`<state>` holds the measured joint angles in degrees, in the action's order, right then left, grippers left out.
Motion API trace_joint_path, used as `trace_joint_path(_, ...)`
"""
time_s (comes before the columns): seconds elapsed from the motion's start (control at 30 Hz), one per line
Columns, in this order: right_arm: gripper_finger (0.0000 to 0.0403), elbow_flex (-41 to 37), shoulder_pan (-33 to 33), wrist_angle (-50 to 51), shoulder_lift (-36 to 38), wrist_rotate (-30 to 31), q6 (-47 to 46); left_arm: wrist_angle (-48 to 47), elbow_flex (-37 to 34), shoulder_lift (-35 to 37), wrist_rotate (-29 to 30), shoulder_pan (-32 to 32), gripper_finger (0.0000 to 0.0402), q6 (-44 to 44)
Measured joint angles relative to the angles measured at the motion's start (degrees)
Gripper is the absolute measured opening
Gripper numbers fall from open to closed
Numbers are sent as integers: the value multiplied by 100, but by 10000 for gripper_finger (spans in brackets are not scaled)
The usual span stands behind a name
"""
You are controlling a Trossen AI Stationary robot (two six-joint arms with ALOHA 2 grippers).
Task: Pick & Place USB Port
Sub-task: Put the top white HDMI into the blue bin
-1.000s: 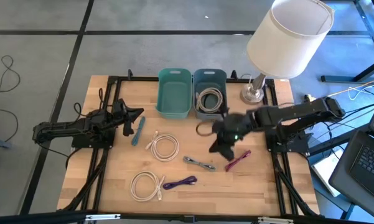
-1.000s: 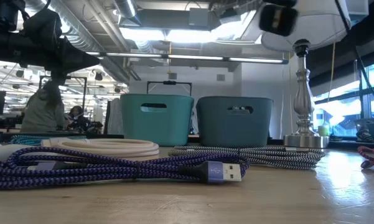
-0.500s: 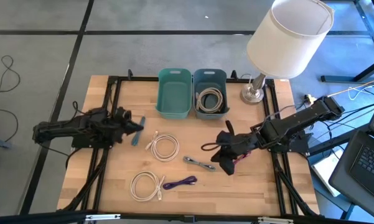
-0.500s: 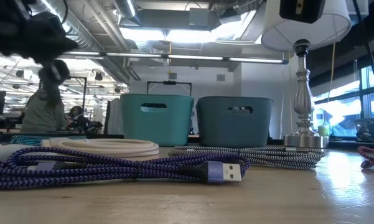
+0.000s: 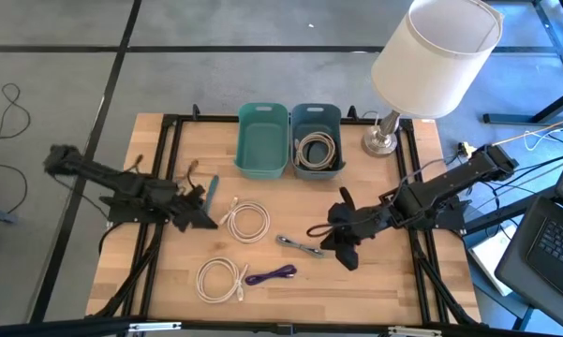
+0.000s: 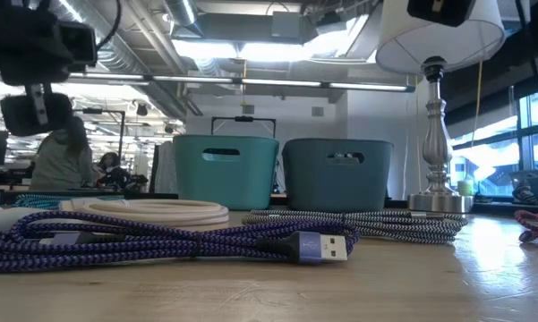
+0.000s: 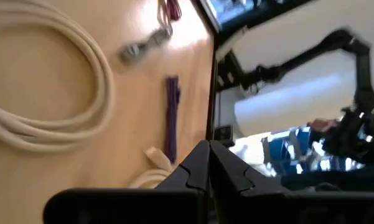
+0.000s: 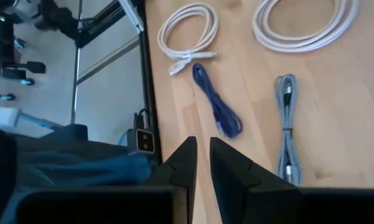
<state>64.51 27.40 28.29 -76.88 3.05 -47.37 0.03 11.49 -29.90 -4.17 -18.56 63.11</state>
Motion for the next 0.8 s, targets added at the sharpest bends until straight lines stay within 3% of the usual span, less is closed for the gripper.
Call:
trace_joint_path(0.1, 47, 0, 106, 67, 2, 234, 122, 76, 491, -1014, 619, -447, 3, -276)
trace_joint_path(0.27, 47, 0, 151, 72, 2, 555, 408, -901, 1556, -2425, 1272, -527, 4, -491)
trace_joint_path(0.4, 47, 0, 151, 71, 0, 629, 735, -1187, 2224, -3338, 1038, -374, 22, -1036)
trace_joint_path(0.57, 47, 0, 151, 69, 0, 644, 750, -1426, 2650, -4152, 474, 62, 88, -1385)
trace_joint_path(0.8, 47, -2, 175, 77, 0, 649, 623, -2863, 2878, -4672, 248, 751, 171, -764)
